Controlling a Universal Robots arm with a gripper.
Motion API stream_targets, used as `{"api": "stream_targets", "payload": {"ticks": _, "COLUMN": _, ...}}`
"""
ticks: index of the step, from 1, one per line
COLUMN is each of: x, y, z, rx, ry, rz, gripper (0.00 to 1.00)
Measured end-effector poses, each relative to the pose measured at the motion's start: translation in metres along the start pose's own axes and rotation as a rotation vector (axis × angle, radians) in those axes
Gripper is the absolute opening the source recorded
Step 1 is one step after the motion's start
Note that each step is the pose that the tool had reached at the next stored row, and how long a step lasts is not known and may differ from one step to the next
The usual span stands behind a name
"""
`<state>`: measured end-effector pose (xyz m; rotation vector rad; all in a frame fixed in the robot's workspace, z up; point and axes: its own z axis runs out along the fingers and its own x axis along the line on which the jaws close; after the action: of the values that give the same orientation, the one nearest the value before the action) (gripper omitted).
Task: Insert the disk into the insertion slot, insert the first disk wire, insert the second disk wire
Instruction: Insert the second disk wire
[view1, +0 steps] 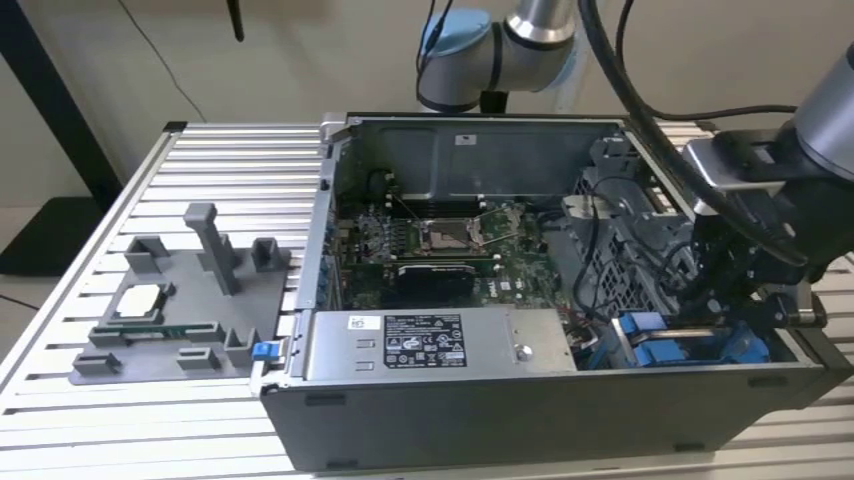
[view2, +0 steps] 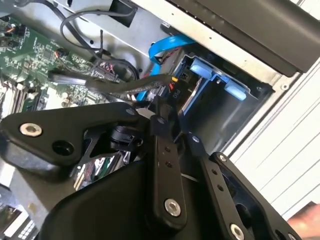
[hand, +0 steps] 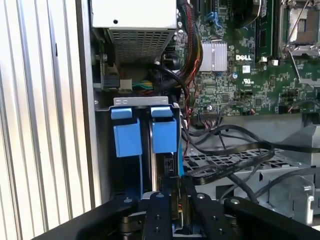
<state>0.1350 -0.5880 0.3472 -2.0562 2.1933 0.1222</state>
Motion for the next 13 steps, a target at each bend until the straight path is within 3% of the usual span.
{"api": "stream_targets", "payload": {"ticks": 6, "x": -0.0039, "y": -0.0008, "z": -0.0253, "rx": -0.0034, "ry": 0.0002, "rz": 0.0, "gripper": 1.0}}
{"api": "stream_targets", "payload": {"ticks": 13, "x": -0.0065, "y": -0.0014, "z": -0.0423, "rx": -0.0155, "ry": 0.001, "rz": 0.002, "gripper": 1.0}}
